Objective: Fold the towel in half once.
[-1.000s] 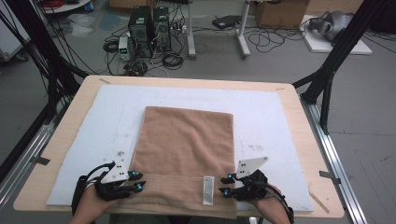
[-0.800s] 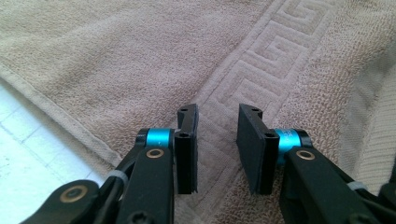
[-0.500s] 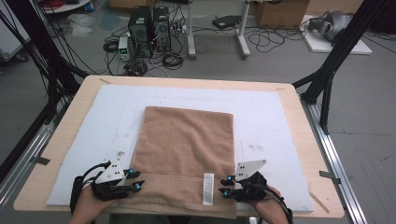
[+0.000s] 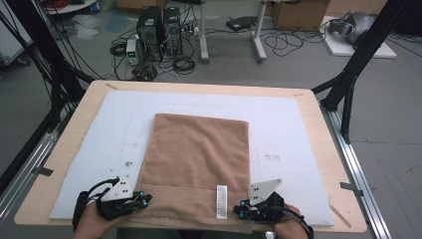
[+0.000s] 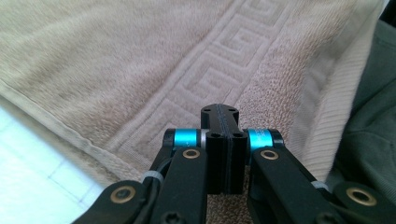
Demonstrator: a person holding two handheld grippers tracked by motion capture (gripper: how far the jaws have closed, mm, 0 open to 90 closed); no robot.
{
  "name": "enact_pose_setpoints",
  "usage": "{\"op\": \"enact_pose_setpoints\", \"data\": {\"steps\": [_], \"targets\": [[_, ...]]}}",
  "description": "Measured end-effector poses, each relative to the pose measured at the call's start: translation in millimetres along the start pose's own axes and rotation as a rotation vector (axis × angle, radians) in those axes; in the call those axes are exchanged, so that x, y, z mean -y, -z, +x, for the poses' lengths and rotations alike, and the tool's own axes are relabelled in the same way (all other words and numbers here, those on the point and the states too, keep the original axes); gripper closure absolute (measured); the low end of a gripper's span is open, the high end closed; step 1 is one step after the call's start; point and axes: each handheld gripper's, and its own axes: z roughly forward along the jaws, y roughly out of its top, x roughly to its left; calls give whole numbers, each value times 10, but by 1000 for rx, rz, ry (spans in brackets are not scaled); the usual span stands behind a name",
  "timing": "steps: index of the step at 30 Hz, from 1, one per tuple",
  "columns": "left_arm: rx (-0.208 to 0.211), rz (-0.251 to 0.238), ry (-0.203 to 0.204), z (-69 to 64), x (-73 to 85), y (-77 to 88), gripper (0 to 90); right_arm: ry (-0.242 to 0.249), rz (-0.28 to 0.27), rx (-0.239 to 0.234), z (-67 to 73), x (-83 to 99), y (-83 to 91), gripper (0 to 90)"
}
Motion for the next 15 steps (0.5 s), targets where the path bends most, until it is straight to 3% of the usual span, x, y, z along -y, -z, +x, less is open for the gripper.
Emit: {"op": "enact_pose_setpoints", "data": {"steps": [3, 7, 15], "targets": [[8, -38, 17, 17, -31, 73, 892, -29, -62, -14, -15, 24, 107, 862], [5, -25, 17, 9, -12, 48, 798, -61, -38, -35, -51, 87, 65, 808], [-13, -23, 39, 46, 24, -1, 707, -90, -111, 19, -121, 11, 76, 623]]}}
